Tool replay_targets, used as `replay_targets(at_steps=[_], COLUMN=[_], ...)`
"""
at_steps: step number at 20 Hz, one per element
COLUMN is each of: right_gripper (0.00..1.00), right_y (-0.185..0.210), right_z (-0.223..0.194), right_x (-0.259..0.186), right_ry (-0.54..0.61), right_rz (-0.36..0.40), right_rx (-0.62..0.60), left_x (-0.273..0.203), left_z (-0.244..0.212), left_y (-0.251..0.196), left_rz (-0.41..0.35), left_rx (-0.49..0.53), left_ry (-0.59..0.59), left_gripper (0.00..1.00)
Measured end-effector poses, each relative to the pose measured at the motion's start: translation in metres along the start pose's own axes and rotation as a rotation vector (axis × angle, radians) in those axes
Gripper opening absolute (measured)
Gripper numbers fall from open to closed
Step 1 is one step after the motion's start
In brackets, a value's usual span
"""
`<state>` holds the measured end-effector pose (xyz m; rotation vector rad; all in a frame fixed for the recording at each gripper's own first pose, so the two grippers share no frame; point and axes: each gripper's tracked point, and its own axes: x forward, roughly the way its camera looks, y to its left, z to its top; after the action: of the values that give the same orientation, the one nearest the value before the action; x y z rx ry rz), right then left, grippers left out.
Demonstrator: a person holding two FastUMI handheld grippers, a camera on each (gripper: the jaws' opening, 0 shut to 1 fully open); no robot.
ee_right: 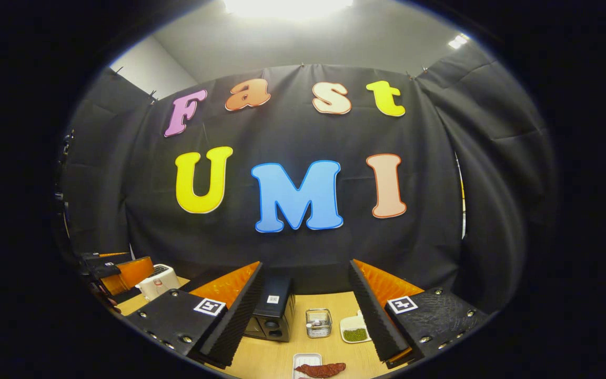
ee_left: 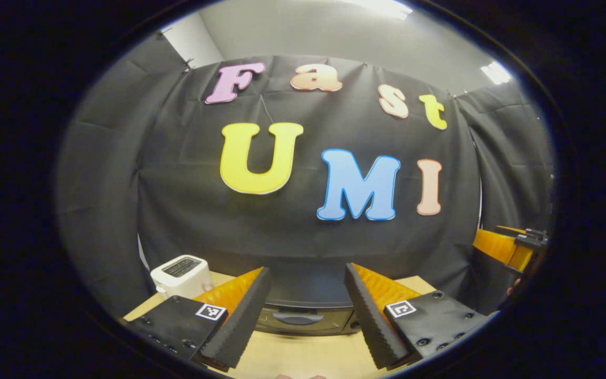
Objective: Open the electric oven with the left hand, put the food in, and close the electric oven.
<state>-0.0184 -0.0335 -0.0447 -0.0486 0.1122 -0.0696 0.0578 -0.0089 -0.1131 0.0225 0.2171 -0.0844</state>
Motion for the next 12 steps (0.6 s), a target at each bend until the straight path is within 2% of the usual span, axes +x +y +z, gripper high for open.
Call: replay_targets(at_steps=[1, 2, 5, 6, 7, 12], right_gripper=[0.96, 0.96, 0.96, 0.96, 0.96, 0.96], right_y=[-0.003, -0.006, -0.015, -0.017, -0.02, -0.031], right_z=[-0.005, -0.008, -0.018, -0.021, -0.025, -0.038], right_x=[0.0, -0.002, -0.001, 0.0, 0.001, 0.005], right_ry=[0.011, 0.021, 0.043, 0.051, 0.063, 0.1], right_rz=[-0.007, -0.016, -0.043, -0.052, -0.061, -0.103], right_rx=[-0.005, -0.01, -0.02, -0.022, -0.022, -0.025], left_x=[0.011, 0.021, 0.049, 0.059, 0.069, 0.118], left_z=[-0.013, -0.027, -0.059, -0.068, -0.076, -0.125], left_y=[0.0, 0.0, -0.005, -0.006, -0.008, -0.001], left_rz=[-0.008, -0.016, -0.046, -0.057, -0.065, -0.057], left_rx=[0.003, 0.008, 0.034, 0.048, 0.061, 0.068], left_ry=[0.032, 0.067, 0.142, 0.162, 0.181, 0.29], left_gripper=[0.99, 0.92, 0.92, 0.95, 0.93, 0.92])
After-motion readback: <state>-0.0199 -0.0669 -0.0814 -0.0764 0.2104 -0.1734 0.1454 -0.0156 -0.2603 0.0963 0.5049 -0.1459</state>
